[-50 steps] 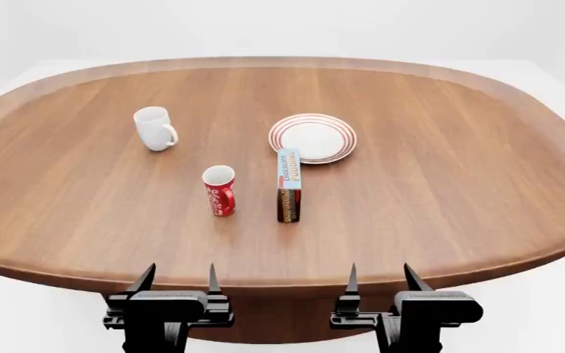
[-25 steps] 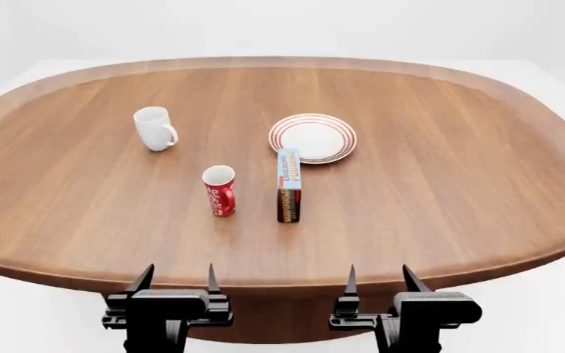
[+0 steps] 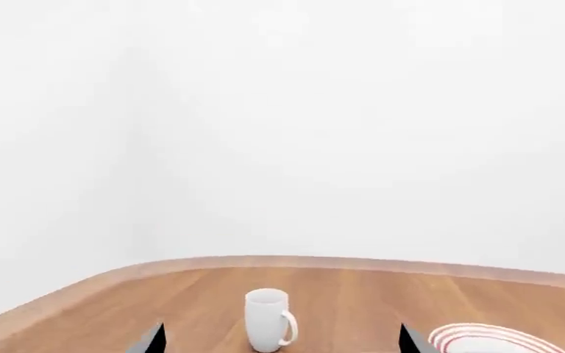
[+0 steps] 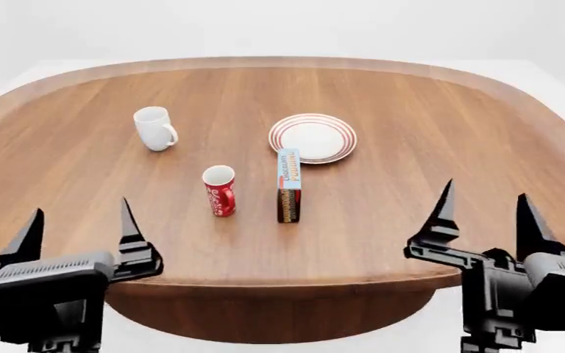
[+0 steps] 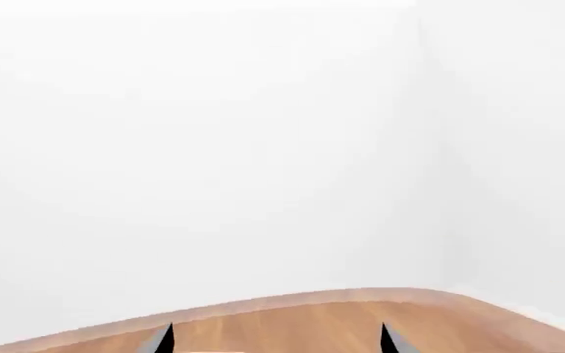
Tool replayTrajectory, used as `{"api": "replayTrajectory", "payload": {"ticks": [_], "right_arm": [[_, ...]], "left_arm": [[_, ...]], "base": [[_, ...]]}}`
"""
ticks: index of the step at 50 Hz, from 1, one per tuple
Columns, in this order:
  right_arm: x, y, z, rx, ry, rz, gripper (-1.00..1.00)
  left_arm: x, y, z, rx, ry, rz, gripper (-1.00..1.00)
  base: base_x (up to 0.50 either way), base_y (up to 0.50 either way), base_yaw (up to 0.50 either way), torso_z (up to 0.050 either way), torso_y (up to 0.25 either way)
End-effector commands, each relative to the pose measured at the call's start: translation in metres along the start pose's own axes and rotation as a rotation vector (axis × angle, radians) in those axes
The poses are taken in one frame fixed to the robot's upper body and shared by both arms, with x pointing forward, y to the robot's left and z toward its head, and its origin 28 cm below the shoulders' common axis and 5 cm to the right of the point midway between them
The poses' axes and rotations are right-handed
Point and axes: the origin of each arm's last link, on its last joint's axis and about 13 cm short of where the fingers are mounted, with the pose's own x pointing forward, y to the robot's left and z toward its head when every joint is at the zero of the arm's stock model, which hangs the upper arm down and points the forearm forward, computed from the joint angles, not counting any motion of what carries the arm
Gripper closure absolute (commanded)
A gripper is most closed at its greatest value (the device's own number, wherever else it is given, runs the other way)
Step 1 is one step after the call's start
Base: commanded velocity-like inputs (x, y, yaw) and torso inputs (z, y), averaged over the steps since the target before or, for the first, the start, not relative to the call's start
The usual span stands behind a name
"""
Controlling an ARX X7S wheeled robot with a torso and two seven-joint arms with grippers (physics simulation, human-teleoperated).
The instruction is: Pick up the white mug and put it on the plate, and put the chocolate pudding to the right of the plate.
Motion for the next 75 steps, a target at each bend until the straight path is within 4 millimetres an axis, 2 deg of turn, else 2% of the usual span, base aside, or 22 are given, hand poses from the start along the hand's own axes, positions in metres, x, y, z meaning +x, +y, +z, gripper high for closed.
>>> {"api": "replayTrajectory", "payload": {"ticks": [1,9,12,23,54,60,62,75], "right_arm": [[0.009,-0.027,0.076,0.051,-0.441,-0.108,-1.00],[0.003,-0.034,0.104,0.040,-0.631,-0.104,-1.00],[0.002,-0.035,0.109,0.042,-0.659,-0.108,-1.00],[-0.004,-0.039,0.125,0.003,-0.779,-0.082,-1.00],[-0.008,-0.021,0.118,-0.022,-0.733,0.084,-1.00],[-0.008,-0.020,0.117,-0.019,-0.722,0.100,-1.00],[-0.008,-0.021,0.117,0.054,-0.683,0.099,-1.00],[-0.009,-0.020,0.116,0.027,-0.690,0.121,-1.00]], "left_arm": [[-0.011,0.031,0.069,0.035,-0.294,0.151,-1.00],[-0.021,0.042,0.090,0.028,-0.420,0.235,-1.00],[-0.026,0.047,0.099,0.030,-0.478,0.272,-1.00],[-0.036,0.056,0.109,0.043,-0.539,0.314,-1.00],[-0.038,0.052,0.105,0.046,-0.546,0.324,-1.00],[-0.037,0.052,0.104,0.043,-0.536,0.324,-1.00],[-0.037,0.052,0.103,0.042,-0.532,0.325,-1.00],[-0.037,0.050,0.104,0.042,-0.529,0.321,-1.00]], "base": [[0.00,0.00,0.00,0.000,0.000],[0.00,0.00,0.00,0.000,0.000],[0.00,0.00,0.00,0.000,0.000],[0.01,0.00,0.00,0.000,0.000],[0.49,-0.07,0.00,0.000,0.000],[0.50,-0.05,0.00,0.000,0.000],[0.50,-0.04,0.00,0.000,0.000],[0.50,-0.03,0.00,0.000,0.001]]}}
